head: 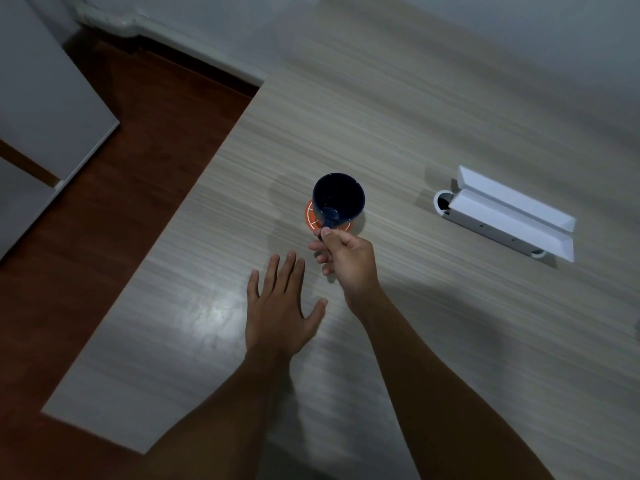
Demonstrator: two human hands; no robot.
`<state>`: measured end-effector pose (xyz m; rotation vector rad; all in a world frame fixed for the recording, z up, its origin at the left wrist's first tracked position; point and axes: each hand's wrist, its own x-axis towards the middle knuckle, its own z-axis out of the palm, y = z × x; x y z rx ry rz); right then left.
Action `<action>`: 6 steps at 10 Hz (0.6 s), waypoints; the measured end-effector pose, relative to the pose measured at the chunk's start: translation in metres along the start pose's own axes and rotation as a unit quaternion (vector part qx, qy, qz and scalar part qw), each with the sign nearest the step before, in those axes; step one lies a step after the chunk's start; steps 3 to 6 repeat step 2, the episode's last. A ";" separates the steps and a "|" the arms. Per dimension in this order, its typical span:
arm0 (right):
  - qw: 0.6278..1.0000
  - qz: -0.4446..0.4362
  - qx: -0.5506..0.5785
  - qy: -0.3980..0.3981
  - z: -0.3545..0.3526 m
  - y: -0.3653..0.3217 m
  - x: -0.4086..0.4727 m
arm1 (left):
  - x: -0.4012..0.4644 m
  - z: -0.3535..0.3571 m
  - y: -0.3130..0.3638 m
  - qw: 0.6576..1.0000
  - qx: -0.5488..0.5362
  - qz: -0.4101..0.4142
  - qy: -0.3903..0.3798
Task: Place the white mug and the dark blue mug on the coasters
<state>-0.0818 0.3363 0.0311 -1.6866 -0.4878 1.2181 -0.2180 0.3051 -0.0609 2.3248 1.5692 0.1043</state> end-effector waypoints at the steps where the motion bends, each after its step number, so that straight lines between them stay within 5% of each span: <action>1: 1.000 0.016 0.017 -0.001 0.000 -0.002 -0.004 | -0.002 -0.003 0.002 1.000 0.001 0.007 0.008; 6: 0.999 0.024 0.048 0.003 -0.007 -0.002 -0.010 | -0.003 -0.003 0.002 1.000 0.005 0.005 0.007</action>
